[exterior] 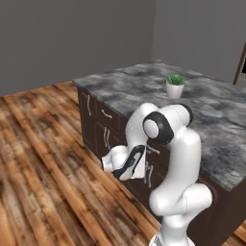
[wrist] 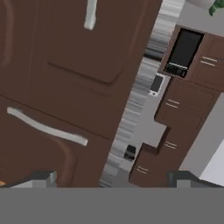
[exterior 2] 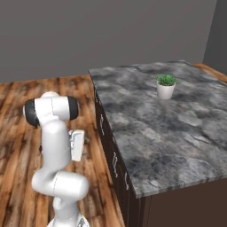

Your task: Take a straw from the drawer in front and place it inside the glass cup on the dining counter.

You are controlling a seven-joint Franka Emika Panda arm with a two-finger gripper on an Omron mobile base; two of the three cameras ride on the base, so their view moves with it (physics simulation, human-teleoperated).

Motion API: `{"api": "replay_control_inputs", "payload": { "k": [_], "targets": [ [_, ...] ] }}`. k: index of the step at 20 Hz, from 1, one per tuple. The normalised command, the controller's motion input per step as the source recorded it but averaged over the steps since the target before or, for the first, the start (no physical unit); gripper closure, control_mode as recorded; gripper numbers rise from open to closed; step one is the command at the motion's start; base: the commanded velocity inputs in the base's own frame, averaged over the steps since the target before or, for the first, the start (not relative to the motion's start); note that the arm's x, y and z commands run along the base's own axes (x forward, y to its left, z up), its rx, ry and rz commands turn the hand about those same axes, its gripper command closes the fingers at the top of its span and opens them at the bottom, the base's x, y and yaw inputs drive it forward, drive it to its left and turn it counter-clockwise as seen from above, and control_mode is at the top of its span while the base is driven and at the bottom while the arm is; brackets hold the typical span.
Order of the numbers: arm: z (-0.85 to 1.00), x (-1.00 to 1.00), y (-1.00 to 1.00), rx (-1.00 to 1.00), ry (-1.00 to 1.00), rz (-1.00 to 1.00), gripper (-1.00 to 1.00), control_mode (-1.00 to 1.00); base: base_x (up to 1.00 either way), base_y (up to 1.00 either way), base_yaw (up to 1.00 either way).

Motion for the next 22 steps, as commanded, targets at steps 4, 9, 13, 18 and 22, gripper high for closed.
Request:
{"api": "replay_control_inputs", "payload": {
  "k": [4, 9, 13, 18, 22],
  "targets": [
    [-0.03, 0.61, -0.53, 0.0, -0.01, 0.0, -1.0, -1.0, 0.0, 0.0, 0.0],
    [-0.16, 0.69, -0.53, 0.0, 0.0, 0.01, -1.0, -1.0, 0.0, 0.0, 0.0],
    [-0.24, 0.44, -0.29, 0.0, 0.0, 0.0, -1.0, -1.0, 0.0, 0.0, 0.0],
    [-0.48, 0.26, -0.16, 0.0, -0.03, 0.04, -1.0, -1.0, 0.0, 0.0, 0.0],
    [-0.34, 0.42, -0.01, 0.0, -0.01, 0.0, -1.0, -1.0, 0.0, 0.0, 0.0]
  ]
}}
